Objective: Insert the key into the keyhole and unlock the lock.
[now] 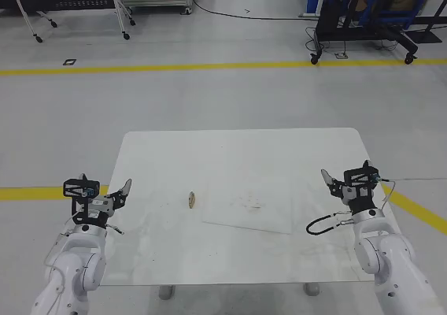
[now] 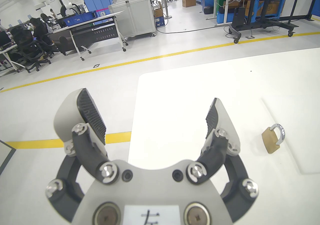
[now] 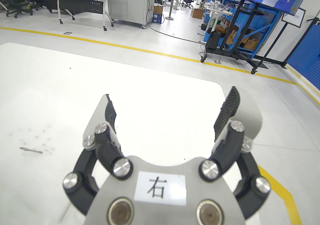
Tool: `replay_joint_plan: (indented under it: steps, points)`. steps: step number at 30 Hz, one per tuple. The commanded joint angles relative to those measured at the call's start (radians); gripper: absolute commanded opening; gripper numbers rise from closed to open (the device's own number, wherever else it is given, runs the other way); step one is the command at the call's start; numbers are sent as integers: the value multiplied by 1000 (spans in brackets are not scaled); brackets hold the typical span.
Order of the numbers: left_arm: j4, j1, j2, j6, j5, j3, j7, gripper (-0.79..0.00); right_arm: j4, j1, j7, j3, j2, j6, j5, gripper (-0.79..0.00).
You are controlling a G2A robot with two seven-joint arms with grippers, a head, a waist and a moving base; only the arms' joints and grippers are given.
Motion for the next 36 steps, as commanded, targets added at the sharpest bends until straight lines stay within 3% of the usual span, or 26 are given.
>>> replay_joint_plan:
  steps: [1, 6, 11, 17, 23, 27, 28, 29, 30, 32, 33, 35, 36]
  points:
    - [0, 0, 0, 0, 0, 0, 0, 0, 0, 0, 0, 0, 0, 0, 0, -1]
    - [0, 0, 0, 0, 0, 0, 0, 0, 0, 5, 3, -3, 0, -8, 4, 0]
    - [0, 0, 0, 0, 0, 0, 0, 0, 43, 106, 144, -93, -1, -109, -69, 0]
    - [0, 0, 0, 0, 0, 0, 0, 0, 154, 257, 248, -230, -11, -247, -105, 0]
    - [0, 0, 0, 0, 0, 0, 0, 0, 272, 371, 327, -322, -16, -467, -76, 0]
    - [0, 0, 0, 0, 0, 0, 0, 0, 348, 433, 361, -376, -23, -538, -67, 0]
    - [0, 0, 0, 0, 0, 0, 0, 0, 362, 444, 371, -390, -25, -554, -63, -34]
    - [0, 0, 0, 0, 0, 0, 0, 0, 373, 455, 377, -403, -26, -576, -56, -120]
    - [0, 0, 0, 0, 0, 0, 0, 0, 383, 464, 381, -413, -27, -592, -57, -142]
    - [0, 0, 0, 0, 0, 0, 0, 0, 404, 482, 386, -435, -28, -656, -50, -37]
    - [0, 0, 0, 0, 0, 0, 0, 0, 419, 492, 381, -436, -28, -674, -37, -52]
    - [0, 0, 0, 0, 0, 0, 0, 0, 440, 505, 379, -441, -28, -702, -17, -179]
    - [0, 0, 0, 0, 0, 0, 0, 0, 447, 510, 376, -441, -28, -714, -9, -185]
